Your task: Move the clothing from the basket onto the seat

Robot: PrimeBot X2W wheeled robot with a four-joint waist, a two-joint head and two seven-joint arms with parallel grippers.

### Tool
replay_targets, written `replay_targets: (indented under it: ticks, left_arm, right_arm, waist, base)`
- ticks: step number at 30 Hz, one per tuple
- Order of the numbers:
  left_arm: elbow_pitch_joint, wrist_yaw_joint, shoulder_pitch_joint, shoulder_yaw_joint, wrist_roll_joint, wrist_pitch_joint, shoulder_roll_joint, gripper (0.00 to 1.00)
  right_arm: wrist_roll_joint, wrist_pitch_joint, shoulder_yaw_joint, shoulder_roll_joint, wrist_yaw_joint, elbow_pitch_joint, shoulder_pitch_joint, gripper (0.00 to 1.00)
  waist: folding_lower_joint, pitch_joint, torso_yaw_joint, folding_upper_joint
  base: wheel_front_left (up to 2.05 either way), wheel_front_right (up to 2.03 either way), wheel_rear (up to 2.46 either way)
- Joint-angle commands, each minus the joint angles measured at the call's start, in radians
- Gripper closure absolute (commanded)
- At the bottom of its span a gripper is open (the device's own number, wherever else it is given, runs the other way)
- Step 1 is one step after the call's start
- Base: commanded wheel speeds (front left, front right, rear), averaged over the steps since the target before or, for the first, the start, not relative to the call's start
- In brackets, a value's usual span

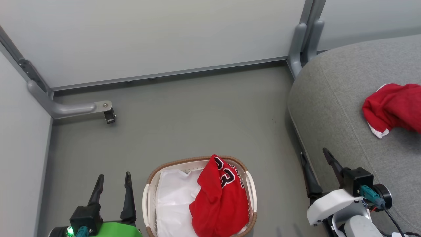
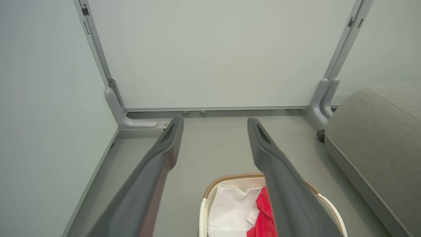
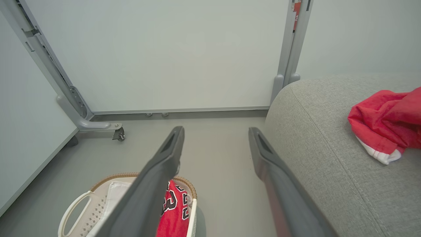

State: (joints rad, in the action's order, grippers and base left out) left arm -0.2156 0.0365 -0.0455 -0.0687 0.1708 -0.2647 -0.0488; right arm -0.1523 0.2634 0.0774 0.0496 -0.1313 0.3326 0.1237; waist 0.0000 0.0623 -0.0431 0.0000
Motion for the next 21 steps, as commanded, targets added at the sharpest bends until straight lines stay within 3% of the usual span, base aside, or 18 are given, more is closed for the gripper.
replay_targets:
  ticks: [1, 12, 21]
  left_arm:
    - [-0.001, 0.004, -0.01, -0.005, -0.001, 0.001, -0.004, 0.0]
    - [-0.027, 0.016, 0.038, -0.035, 0.001, 0.001, -0.004, 0.0]
    - [-0.063, 0.025, 0.138, -0.091, 0.013, 0.001, -0.004, 0.0]
  right_arm:
    - [-0.008, 0.002, 0.0, 0.004, 0.001, 0.002, -0.017, 0.0]
    - [-0.002, 0.002, 0.001, 0.004, 0.001, -0.013, 0.021, 0.0]
    - [-0.033, 0.002, 0.008, 0.004, 0.001, -0.098, 0.113, 0.0]
  waist:
    - [0.0, -0.003, -0.001, 0.0]
    - [0.0, 0.061, -0.031, 0.0]
    - [0.0, 0.232, -0.071, 0.0]
  base:
    - [0.0, 0.0, 0.0]
    - [0.0, 0.0, 0.0]
    - [0.0, 0.0, 0.0]
